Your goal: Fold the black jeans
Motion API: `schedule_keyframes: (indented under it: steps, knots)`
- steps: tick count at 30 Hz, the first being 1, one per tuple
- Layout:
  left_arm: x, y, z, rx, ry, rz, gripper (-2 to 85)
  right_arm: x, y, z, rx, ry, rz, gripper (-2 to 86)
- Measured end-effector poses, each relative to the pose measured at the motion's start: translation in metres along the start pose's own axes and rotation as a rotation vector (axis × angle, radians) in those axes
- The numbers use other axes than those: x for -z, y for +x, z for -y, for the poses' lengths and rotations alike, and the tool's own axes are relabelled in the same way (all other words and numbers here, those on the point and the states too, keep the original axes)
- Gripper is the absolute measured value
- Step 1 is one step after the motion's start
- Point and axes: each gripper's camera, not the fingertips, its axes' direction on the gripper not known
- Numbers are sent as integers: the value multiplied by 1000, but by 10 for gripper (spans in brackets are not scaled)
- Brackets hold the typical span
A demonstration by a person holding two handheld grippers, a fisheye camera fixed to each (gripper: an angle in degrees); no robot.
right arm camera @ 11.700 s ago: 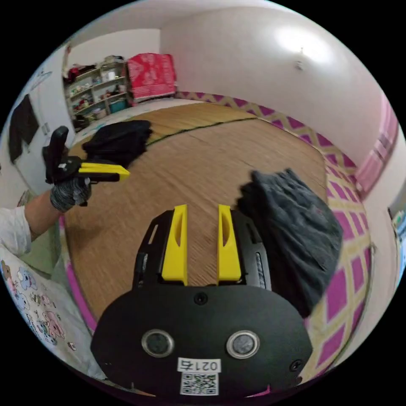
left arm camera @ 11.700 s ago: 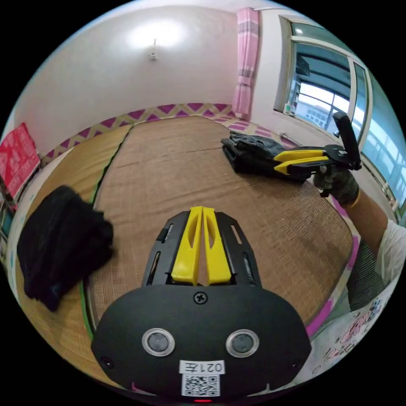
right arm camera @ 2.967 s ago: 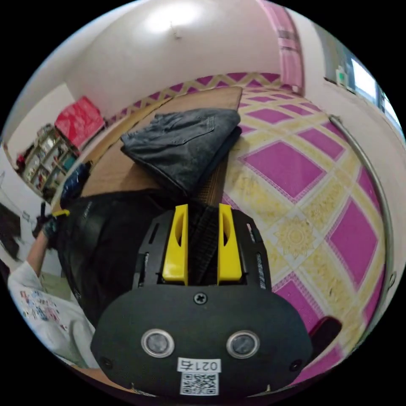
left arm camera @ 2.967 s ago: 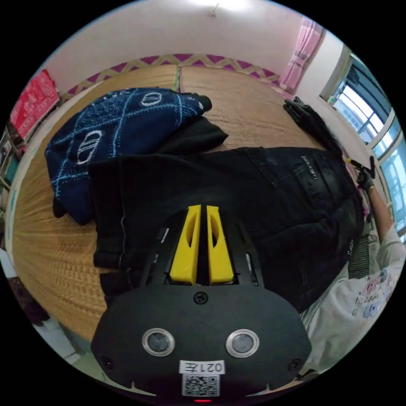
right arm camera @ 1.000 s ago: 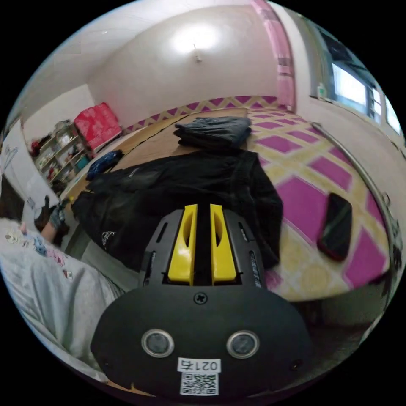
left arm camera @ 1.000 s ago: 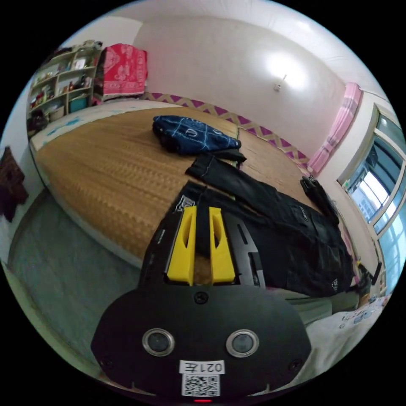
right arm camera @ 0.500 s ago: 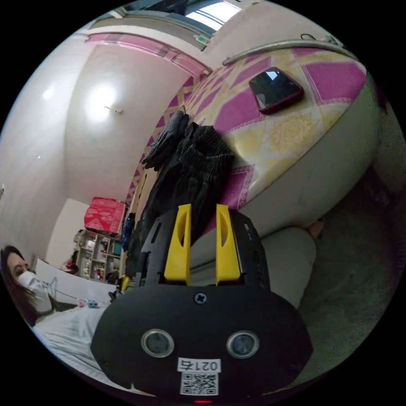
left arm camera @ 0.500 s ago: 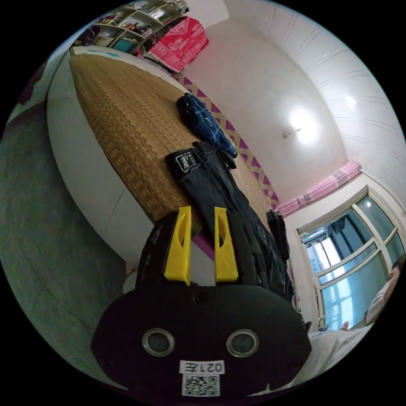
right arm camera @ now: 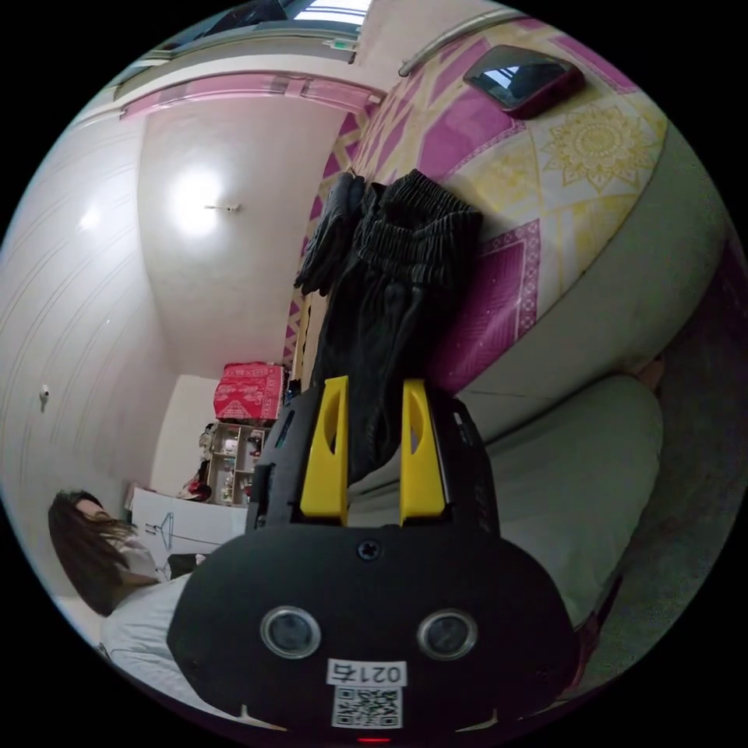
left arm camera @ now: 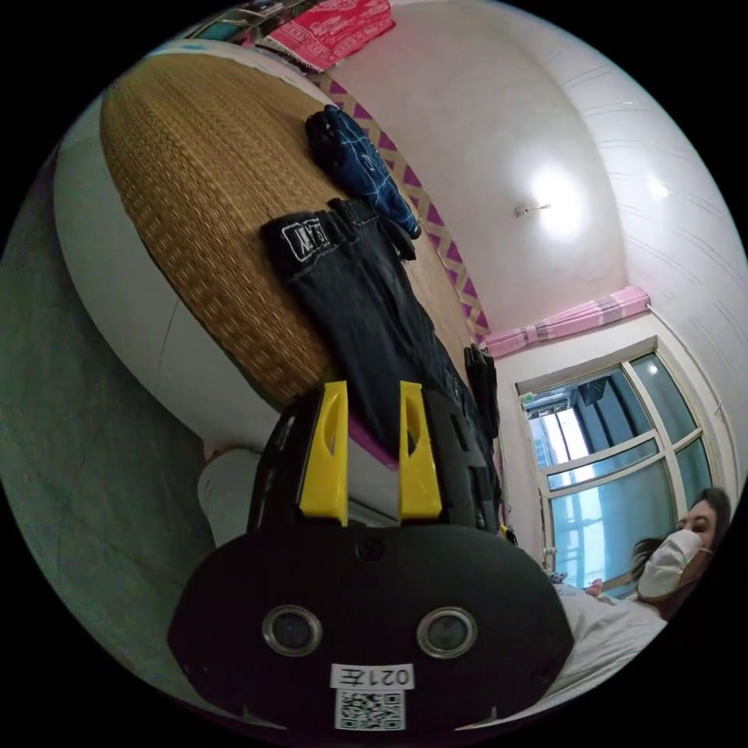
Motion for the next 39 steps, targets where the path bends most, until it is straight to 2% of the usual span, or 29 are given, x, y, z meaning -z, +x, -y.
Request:
schedule_keyframes:
  steps: [4,9,11,16,22,26,28,31,35,39]
  knots:
    - [-9,4,9,12,-27,-8,85,1,6,1,-13,0,18,53]
    - [-24,9,21,43,-41,5,-1,-2,11,4,-26,-9,17,12]
    - [-23,20,28,-19,-47,-30,-7,0,9,7,-18,-9,15,3]
    - [-23,69,60,-184,-56,-65,-9,1,-21,34,77,-34,156,-2]
    - [-64,154,146,-369,-110,38,-6,-42,-101,129,241,-51,209,3]
    - [-151,173,222,-365,-271,154,20,-119,-122,212,231,-87,114,19]
    - [-193,169,246,-365,-350,175,41,-155,-122,241,231,-96,21,39]
    - [-233,153,272,-356,-428,322,62,-192,-110,269,199,-58,-190,76]
    - [-199,133,294,-328,-264,391,58,-191,-113,265,257,-10,-287,82]
    - [-169,115,294,-325,-191,296,81,-203,-134,225,401,-100,-267,81]
